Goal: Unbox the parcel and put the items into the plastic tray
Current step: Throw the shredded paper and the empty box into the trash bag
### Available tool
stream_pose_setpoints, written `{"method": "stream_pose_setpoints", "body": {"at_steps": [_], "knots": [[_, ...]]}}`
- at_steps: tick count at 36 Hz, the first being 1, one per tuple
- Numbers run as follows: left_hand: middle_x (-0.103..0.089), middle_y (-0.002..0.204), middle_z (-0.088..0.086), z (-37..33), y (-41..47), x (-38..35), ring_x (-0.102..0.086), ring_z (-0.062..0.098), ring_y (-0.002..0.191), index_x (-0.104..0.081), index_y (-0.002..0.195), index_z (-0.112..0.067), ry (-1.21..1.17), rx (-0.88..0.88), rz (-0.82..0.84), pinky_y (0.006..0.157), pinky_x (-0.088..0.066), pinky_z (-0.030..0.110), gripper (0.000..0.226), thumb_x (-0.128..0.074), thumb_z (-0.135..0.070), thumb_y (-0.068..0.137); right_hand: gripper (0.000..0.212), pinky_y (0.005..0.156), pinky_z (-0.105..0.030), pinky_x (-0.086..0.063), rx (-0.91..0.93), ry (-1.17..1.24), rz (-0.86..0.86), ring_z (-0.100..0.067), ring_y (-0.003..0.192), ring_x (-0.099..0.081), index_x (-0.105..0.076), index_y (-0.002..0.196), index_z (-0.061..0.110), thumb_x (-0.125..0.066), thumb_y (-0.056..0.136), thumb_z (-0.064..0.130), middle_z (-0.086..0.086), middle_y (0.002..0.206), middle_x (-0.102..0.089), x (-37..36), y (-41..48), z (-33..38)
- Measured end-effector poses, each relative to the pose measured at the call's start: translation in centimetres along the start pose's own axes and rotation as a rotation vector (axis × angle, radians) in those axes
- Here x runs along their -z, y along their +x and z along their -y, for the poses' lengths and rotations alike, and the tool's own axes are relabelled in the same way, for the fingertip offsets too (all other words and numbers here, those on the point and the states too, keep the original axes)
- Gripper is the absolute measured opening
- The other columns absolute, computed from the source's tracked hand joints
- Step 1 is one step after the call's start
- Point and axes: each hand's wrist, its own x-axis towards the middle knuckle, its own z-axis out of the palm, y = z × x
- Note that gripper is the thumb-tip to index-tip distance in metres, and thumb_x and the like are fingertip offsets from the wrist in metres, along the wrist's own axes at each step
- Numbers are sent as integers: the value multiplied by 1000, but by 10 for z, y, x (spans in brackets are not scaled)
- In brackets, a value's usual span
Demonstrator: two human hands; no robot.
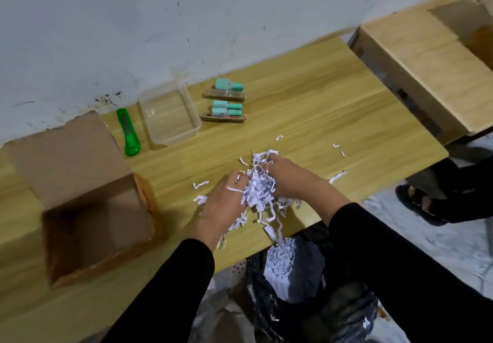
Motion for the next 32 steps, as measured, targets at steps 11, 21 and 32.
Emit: {"method": "stream_pose_setpoints", "body": {"at_steps": [11, 21, 32], "knots": [[-37, 129, 6, -72, -5, 1, -42, 21, 72, -37, 129, -15, -52, -193, 96, 60, -36, 33, 48, -49, 0, 85, 53, 99, -37, -44, -229, 151, -95, -34, 123, -47, -44, 131, 6, -61, 80, 8, -14, 149, -24, -3, -91, -38], [-34, 143, 1, -181, -24, -26, -51, 21, 89, -30, 142, -22, -90, -496, 238, 65, -33, 21, 58, -47, -8, 88, 54, 92, -31, -45, -560, 277, -183, -30, 118, -48, -46, 130, 8, -61, 78, 4, -11, 144, -27, -44, -215, -90], [-37, 133, 9, -211, -32, -94, -39, 29, 126, -34, 138, -19, -16, -549, 489, 100, -40, 42, 69, -70, -29, 79, 51, 78, -31, -47, -695, 482, -100, -28, 105, -48, -50, 109, 9, -77, 66, 13, -7, 127, -31, -116, -269, -94]]}}
